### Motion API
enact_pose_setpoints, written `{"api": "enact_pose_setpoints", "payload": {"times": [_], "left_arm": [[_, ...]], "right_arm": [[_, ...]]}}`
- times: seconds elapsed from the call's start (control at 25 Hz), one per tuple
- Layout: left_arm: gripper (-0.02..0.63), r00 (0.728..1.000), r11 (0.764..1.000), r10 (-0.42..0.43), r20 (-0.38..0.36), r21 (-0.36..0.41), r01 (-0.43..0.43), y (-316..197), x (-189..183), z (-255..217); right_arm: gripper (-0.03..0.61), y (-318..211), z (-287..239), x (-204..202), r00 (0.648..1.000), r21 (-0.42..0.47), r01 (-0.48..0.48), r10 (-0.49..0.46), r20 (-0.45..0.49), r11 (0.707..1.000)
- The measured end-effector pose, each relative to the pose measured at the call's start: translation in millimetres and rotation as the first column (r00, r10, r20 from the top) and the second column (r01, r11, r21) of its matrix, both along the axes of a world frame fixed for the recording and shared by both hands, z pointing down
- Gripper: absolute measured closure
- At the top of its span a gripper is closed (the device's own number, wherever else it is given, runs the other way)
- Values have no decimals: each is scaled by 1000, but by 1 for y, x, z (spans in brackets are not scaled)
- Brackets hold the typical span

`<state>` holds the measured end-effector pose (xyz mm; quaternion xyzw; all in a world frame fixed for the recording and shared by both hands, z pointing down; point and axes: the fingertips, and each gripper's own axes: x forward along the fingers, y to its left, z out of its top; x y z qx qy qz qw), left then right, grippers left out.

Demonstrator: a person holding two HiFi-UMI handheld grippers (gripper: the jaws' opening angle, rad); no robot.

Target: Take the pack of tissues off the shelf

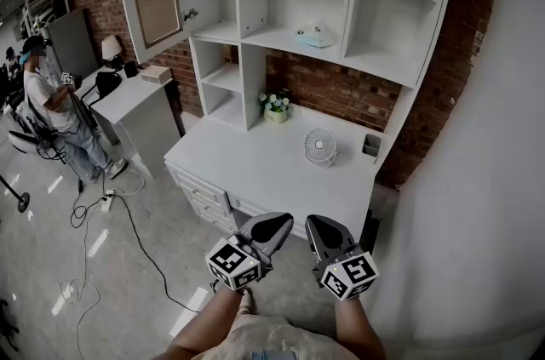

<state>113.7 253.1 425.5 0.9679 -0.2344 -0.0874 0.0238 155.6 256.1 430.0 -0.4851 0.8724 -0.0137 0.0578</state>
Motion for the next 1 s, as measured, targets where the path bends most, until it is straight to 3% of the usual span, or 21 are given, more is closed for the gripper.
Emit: {"api": "enact_pose_setpoints", "payload": {"times": [1.0], "left_arm": [[591,1000,1000,-1,6,-21,1,-4,-1,7]], "right_arm": [[563,-6,9,-8,1000,-12,20,-20,0,1000]]}}
